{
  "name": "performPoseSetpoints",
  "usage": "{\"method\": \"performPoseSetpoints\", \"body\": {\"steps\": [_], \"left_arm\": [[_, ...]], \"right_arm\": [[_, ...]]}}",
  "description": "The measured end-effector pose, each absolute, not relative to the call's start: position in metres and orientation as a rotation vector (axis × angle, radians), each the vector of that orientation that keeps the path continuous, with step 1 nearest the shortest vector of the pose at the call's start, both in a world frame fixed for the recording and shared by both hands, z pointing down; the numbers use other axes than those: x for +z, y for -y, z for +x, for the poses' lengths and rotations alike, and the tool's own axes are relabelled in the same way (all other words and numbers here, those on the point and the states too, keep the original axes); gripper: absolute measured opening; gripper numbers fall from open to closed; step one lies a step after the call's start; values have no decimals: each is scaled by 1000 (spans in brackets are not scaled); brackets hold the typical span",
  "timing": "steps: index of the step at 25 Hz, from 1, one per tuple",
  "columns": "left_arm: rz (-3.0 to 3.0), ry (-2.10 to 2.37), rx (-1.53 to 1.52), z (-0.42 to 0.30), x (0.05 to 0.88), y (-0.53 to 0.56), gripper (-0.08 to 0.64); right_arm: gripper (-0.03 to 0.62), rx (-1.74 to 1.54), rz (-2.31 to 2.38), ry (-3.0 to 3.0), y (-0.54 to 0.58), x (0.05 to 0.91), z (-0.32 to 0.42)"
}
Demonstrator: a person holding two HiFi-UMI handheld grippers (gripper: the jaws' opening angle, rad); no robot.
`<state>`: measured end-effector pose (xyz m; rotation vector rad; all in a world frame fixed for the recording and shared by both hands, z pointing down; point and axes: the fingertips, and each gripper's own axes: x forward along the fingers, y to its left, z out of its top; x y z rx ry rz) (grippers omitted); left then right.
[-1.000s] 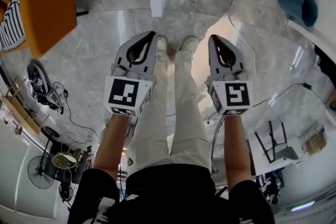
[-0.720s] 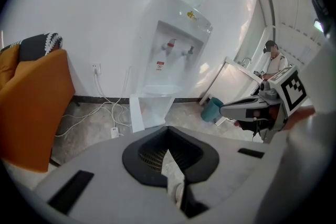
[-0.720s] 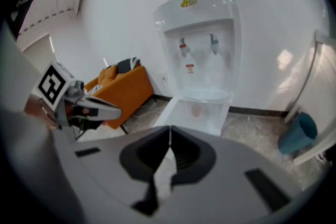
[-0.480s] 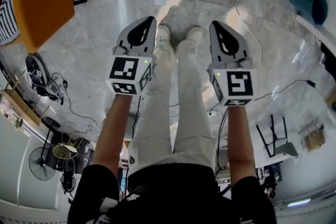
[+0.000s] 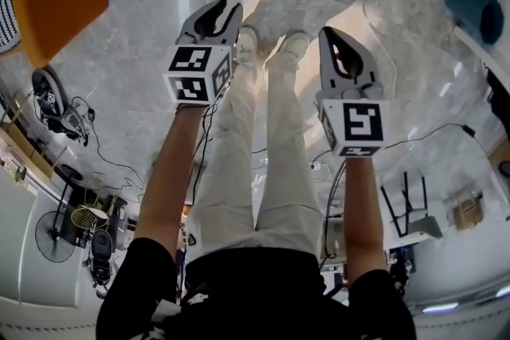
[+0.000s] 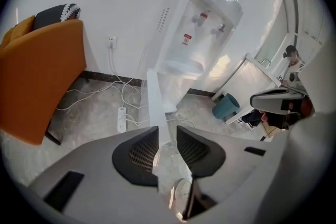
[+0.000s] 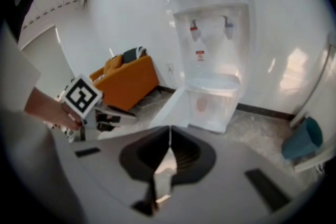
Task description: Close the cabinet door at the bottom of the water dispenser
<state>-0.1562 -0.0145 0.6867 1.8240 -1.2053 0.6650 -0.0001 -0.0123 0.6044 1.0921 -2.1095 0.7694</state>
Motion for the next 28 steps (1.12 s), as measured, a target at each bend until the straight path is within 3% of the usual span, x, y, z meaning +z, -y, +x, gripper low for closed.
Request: {"method": "performPoseSetpoints", "body": {"steps": [11,28], "left_arm": [[1840,1129,724,-144,731,31,237],[1818,1110,761,-129,764,34,258]], "right_arm": [[35,779,1073,2104,6,620,-7],[35,781,1050,2095,-4,634,-3]]}}
